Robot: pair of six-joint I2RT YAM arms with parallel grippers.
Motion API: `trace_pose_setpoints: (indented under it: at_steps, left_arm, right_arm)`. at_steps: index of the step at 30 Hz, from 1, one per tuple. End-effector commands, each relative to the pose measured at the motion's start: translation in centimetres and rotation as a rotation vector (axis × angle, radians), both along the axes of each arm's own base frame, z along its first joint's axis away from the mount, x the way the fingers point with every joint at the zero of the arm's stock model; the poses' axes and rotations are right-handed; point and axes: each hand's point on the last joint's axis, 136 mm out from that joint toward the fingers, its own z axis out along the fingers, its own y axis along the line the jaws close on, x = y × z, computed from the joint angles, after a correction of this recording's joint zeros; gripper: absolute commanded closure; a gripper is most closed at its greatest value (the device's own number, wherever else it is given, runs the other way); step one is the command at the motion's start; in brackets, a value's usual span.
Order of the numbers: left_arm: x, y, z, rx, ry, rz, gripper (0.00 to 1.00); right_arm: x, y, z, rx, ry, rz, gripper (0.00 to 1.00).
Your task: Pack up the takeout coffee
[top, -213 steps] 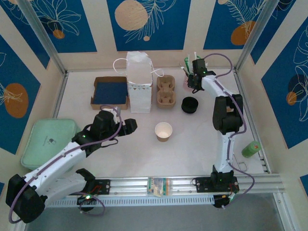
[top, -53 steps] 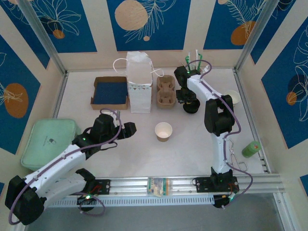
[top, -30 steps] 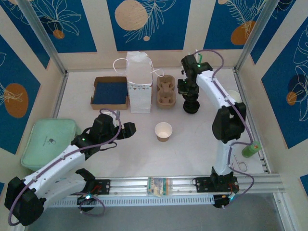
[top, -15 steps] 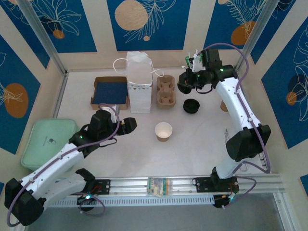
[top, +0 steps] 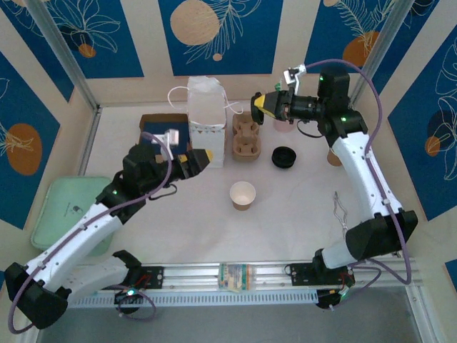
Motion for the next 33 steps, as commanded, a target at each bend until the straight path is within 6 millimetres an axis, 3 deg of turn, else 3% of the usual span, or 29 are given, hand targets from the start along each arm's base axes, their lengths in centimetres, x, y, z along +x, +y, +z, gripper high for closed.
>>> trace_pose_setpoints:
  at_steps: [1, 5, 9, 16, 24, 33]
  left_arm:
    - [-0.1, -0.5, 5.5, -0.100, -0.111, -0.039, 0.17]
    - [-0.1, -1.9, 8.8, -0.239, -0.142, -0.111, 0.19]
    - [0.0, -3.0, 11.4, -0.325, -0.176, -0.176, 0.27]
    - [-0.7, -3.3, 16.1, -0.457, -0.263, -0.238, 0.30]
    - [-1.8, -3.2, 20.9, -0.724, -0.321, -0.371, 0.32]
    - [-2.6, -2.4, 23.4, -0.798, -0.377, -0.390, 0.35]
  right_arm:
    - [-3.1, 0.4, 5.6, 0.137, -0.125, 0.108, 0.90]
    - [-4.5, 0.6, 8.4, 0.211, -0.177, 0.136, 0.92]
    - [-6.1, 0.9, 11.3, 0.279, -0.242, 0.175, 0.93]
    - [-9.4, 1.6, 16.1, 0.406, -0.357, 0.229, 0.95]
    - [-10.4, 2.6, 18.7, 0.559, -0.373, 0.282, 0.97]
    - [-10.4, 2.5, 21.2, 0.755, -0.399, 0.300, 1.00]
